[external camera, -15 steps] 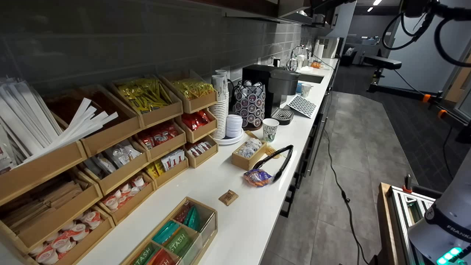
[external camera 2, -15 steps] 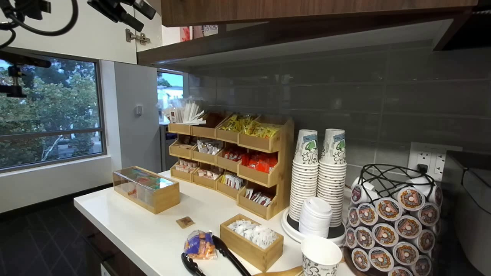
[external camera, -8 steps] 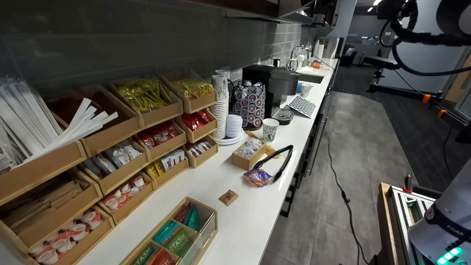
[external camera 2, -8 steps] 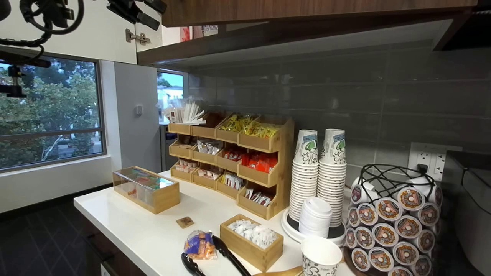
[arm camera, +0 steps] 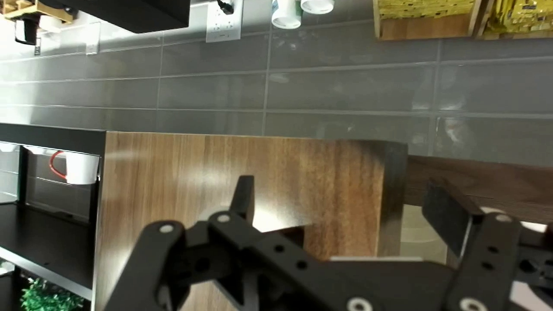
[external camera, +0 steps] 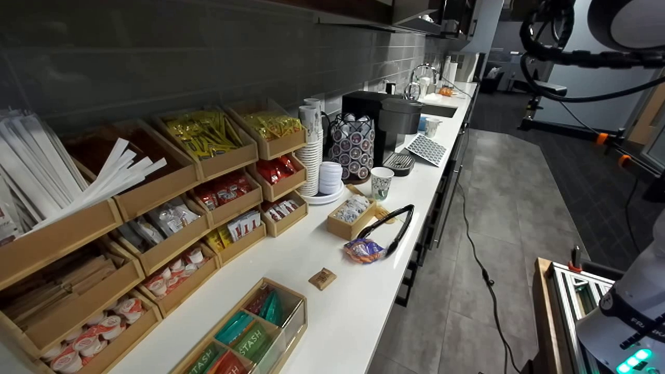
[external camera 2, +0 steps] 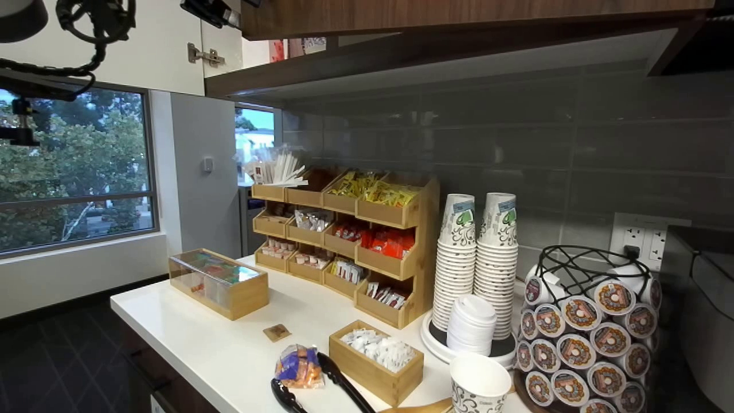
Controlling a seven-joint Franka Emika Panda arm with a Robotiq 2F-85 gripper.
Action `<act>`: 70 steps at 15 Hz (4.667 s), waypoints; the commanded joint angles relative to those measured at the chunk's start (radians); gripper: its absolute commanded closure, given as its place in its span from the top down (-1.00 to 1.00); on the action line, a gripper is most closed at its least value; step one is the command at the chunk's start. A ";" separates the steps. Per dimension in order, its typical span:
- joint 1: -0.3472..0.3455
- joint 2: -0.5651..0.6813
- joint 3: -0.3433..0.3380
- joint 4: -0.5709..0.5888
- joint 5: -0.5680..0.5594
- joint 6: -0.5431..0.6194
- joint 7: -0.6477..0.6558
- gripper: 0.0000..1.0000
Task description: Open the right upper cabinet door.
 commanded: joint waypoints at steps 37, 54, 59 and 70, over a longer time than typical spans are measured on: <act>0.082 -0.174 -0.260 -0.047 0.036 -0.215 -0.107 1.00; 0.007 -0.209 -0.353 0.111 -0.031 -0.489 -0.032 1.00; -0.027 -0.199 -0.398 0.146 -0.062 -0.547 0.000 1.00; -0.085 -0.162 -0.512 0.151 -0.134 -0.512 -0.004 1.00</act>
